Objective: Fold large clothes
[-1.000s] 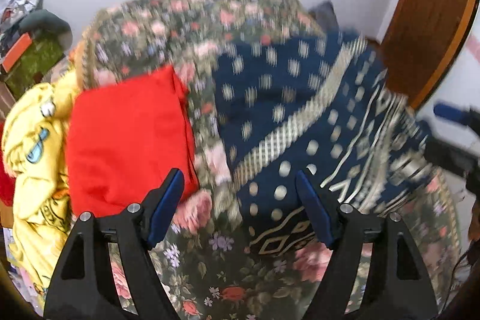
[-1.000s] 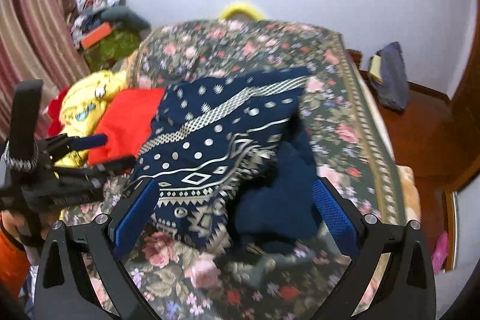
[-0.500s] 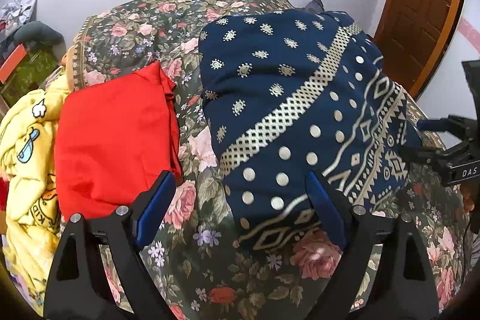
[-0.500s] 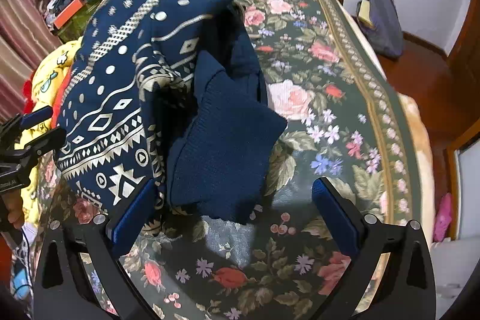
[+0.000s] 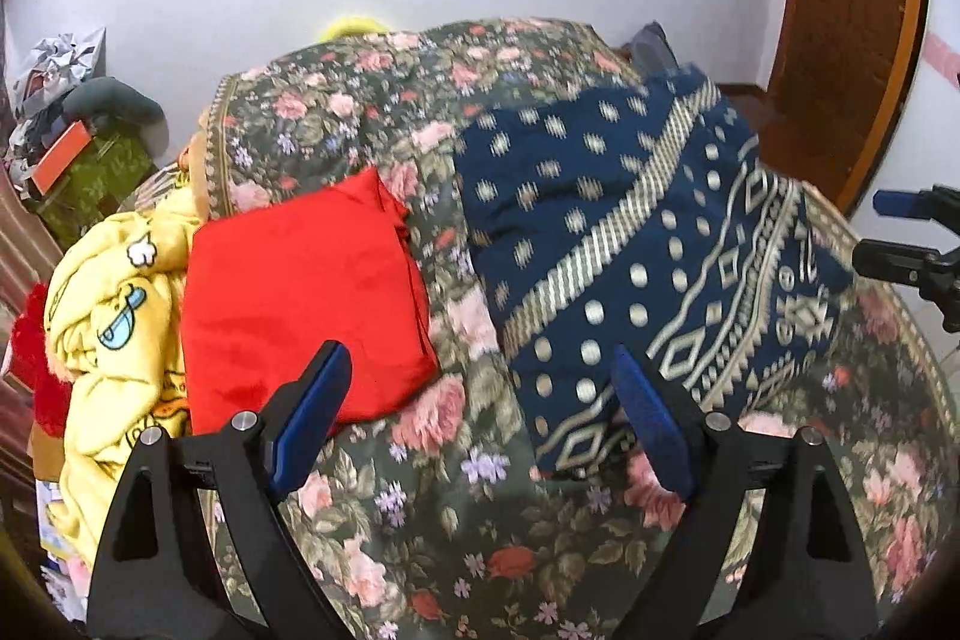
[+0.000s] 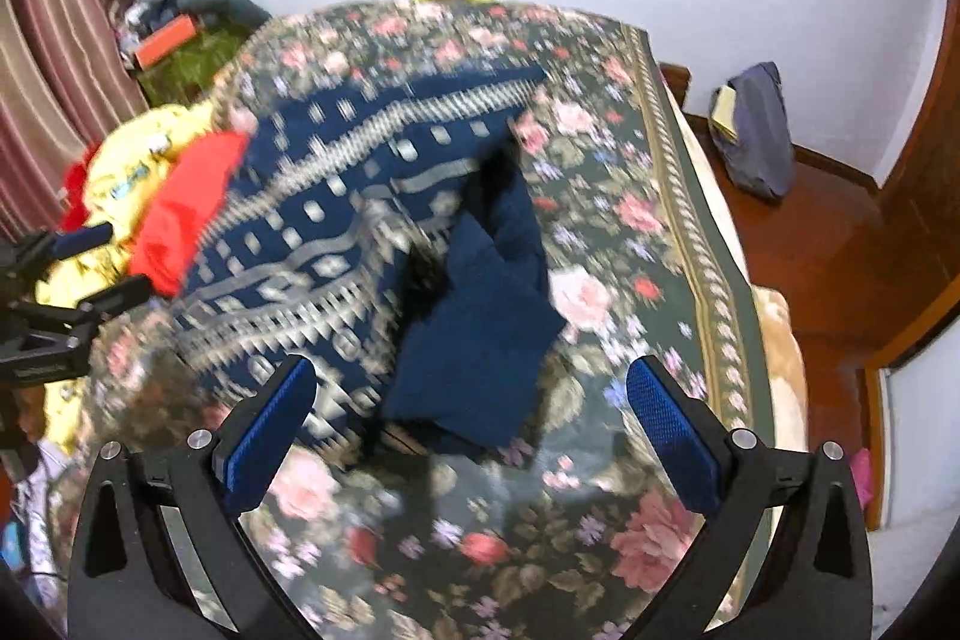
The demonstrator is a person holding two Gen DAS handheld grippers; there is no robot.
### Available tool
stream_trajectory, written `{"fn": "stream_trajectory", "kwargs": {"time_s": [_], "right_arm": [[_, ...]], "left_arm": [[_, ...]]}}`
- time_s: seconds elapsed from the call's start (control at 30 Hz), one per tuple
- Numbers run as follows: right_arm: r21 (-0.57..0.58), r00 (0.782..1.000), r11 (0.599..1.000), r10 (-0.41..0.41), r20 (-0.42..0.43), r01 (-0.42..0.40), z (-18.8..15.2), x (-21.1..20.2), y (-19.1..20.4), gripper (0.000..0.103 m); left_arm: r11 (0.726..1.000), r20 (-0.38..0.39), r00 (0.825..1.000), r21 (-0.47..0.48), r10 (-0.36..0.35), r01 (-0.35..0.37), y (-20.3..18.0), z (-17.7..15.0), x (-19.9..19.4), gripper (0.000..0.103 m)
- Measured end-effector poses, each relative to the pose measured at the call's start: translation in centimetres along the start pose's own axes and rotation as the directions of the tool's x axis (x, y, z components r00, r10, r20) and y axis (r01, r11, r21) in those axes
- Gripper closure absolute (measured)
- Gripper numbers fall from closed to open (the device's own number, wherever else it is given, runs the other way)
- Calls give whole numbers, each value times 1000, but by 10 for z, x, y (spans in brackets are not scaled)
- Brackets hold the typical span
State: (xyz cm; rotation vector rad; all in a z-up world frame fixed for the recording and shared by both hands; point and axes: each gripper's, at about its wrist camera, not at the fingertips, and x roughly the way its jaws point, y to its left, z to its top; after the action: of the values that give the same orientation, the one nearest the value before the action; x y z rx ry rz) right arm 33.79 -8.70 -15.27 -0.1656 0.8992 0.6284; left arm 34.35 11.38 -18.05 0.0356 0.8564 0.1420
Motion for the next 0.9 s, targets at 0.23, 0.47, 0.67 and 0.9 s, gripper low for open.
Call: {"fn": "stream_trajectory", "kwargs": {"time_s": [0.23,0.47,0.67,0.9], "right_arm": [[166,987,976,152,-43,-143,12,43,-17,0],[360,942,897,315,-117,-256,5,91,-55,0],[354,917,878,382,-115,-322,7,107,-55,0],[338,904,871,413,-108,-357,19,108,-42,0]], "left_arm": [[979,-58,985,-138,-161,152,21,21,34,14],[900,-116,919,-278,-377,335,31,25,87,14],[805,-94,859,-413,-503,425,41,27,119,6],[718,-73,802,-497,-593,486,42,29,142,4]]}}
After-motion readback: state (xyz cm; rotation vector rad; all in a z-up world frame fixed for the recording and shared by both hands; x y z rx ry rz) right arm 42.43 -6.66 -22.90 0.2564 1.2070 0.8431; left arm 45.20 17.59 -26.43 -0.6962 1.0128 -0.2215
